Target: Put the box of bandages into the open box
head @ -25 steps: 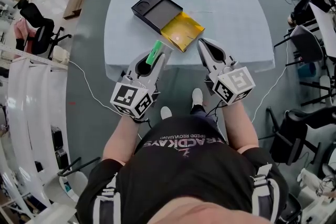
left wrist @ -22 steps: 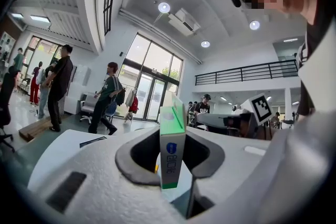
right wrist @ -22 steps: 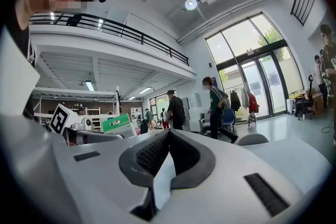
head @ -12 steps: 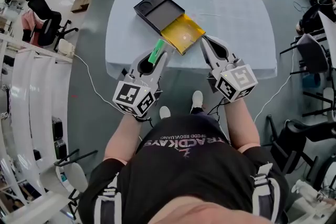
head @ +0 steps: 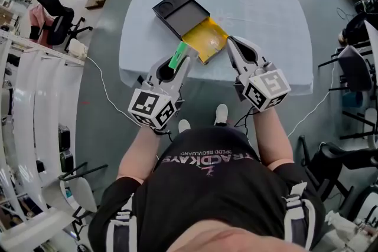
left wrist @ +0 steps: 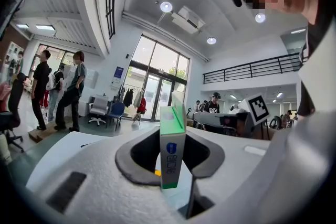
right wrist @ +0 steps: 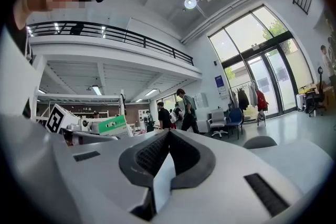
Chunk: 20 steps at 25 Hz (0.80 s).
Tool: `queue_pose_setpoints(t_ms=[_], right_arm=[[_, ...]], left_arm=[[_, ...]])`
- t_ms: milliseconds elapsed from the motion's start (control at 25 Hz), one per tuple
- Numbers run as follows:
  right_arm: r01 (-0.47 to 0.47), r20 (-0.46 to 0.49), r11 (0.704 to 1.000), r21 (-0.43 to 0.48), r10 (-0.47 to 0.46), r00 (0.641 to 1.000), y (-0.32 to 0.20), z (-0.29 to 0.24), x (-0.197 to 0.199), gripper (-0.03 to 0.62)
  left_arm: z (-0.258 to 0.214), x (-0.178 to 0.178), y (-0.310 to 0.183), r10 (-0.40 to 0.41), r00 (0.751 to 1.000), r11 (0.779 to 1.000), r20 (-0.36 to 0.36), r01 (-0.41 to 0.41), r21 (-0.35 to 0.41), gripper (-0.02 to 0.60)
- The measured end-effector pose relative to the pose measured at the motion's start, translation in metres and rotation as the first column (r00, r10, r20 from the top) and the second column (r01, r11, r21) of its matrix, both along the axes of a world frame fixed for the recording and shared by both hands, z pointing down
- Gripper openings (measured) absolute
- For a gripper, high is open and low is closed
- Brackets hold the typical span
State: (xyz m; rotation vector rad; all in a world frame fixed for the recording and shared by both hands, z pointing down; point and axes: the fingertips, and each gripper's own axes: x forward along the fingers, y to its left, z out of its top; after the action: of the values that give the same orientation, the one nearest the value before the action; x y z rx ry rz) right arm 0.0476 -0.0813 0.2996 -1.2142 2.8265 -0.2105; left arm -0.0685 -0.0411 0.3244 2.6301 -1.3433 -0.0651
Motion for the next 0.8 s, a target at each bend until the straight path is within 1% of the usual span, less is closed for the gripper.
queue_pose_setpoints(t_ms=[320,520,800], right_arm=[[0.029,-0.008,1.000,-0.001,-0.029,1.000,-0.024,0.004,0.020,0.011],[0.049,-0.001,0.999,-0.010,-0.049,0.999,-0.041,0.004,0.031,0.011],[0.087,0.005,0.996,-0.036,-0.087,0.996,-0.062,0.019,0.051,0.011]], left_arm=[[0.003,0.022,-0.019,-0.029,1.000,1.000,-0.005,0.029,-0.001,0.101],[0.003,0.033,-0.032,-0.051,0.999,0.999,0.006,0.051,-0.013,0.101],[0.011,0.056,-0.048,-0.087,0.996,0.996,0.019,0.087,-0.032,0.101]])
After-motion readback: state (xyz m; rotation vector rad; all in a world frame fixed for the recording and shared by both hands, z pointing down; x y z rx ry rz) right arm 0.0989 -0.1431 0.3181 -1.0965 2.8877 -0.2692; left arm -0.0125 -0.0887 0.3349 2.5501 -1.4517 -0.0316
